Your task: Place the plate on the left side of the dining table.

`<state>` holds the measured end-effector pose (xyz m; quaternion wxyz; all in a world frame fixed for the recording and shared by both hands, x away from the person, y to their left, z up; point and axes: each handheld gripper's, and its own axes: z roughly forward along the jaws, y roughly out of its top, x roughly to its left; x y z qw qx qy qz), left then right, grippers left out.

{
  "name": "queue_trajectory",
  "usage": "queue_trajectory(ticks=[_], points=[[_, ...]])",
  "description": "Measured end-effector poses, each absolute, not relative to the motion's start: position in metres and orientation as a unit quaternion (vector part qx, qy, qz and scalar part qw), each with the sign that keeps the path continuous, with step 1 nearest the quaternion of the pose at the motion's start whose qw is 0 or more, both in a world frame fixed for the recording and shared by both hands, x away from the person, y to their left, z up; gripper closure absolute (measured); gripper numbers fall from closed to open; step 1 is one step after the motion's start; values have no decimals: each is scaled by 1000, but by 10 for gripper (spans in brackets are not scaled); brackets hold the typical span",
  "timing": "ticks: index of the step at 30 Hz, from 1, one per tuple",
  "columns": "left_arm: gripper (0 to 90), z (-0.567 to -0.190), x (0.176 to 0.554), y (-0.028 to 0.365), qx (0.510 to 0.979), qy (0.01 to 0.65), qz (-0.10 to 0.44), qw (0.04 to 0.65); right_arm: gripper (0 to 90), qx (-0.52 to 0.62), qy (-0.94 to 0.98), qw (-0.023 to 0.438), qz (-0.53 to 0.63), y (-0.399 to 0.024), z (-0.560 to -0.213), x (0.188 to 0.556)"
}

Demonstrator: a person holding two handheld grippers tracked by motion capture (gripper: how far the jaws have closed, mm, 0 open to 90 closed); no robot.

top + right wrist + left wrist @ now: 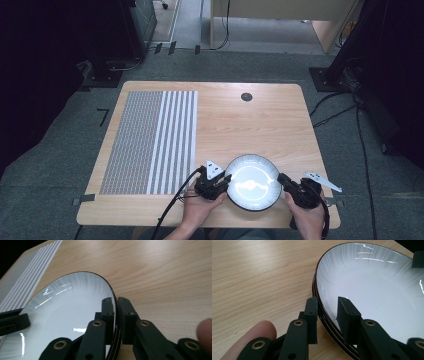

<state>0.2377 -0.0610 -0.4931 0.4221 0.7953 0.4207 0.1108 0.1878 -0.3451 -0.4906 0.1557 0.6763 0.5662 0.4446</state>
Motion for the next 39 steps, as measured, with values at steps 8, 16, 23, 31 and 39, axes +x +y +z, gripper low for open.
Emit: queue_trajectory(ticks=[8,16,23,31,39], points=[[717,-493,238,-62,795,421,114,422,896,701,543,142,441,-345,-489,187],[711,-494,240,-62,797,419,110,421,896,700,544,137,441,-348,-486,186],[673,-491,242,-61,799,414,99,424,897,707,536,128,443,-352,-483,183],[674,-483,240,-56,787,418,118,437,896,706,534,137,444,-354,-479,180],[764,-479,238,-61,790,408,90,448,896,704,534,152,444,-357,-474,176]])
